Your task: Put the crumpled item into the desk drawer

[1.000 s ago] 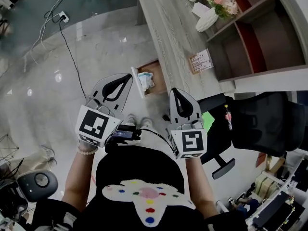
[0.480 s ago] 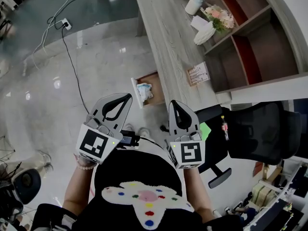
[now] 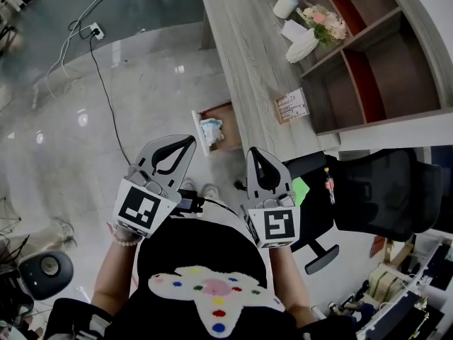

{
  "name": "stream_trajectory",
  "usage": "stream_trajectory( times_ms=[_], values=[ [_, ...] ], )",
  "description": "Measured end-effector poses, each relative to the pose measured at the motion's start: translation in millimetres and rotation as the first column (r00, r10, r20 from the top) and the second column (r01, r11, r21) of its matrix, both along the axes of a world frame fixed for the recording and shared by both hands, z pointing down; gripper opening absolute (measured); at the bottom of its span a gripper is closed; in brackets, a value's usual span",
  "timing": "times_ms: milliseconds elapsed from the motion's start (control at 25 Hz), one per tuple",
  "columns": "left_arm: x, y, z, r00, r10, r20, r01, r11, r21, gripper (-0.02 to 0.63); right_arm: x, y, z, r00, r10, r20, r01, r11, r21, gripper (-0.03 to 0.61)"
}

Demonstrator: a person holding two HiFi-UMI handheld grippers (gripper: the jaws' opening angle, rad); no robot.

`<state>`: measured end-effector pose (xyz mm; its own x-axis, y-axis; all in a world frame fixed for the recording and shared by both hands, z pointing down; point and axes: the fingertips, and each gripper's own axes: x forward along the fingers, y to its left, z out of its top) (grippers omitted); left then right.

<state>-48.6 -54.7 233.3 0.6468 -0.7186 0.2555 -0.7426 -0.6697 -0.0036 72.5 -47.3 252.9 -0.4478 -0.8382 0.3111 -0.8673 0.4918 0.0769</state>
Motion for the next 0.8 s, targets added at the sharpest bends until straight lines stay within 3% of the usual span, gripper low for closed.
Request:
stream_trajectory(
  times_ms=[280, 440, 800],
  values=[
    [0, 1, 7, 1.0, 0.004, -0.005, -0.004, 1.0, -0.028, 0.011, 4, 0, 2, 0.999, 0.036, -0.024, -0.037, 0.998, -0.044, 0.003],
    [1, 1, 6, 1.0, 0.014, -0.001, -0.014, 1.0, -0.017, 0.011, 1, -1, -2, 1.0, 0.015, 0.004, -0.016, 1.0, 0.005, 0.003],
    [3, 4, 12, 1.0, 0.016, 0.001, -0.016, 0.999, -0.033, 0.011, 0, -1, 0, 1.0, 0.007, 0.004, -0.007, 1.0, 0.014, 0.003]
  ],
)
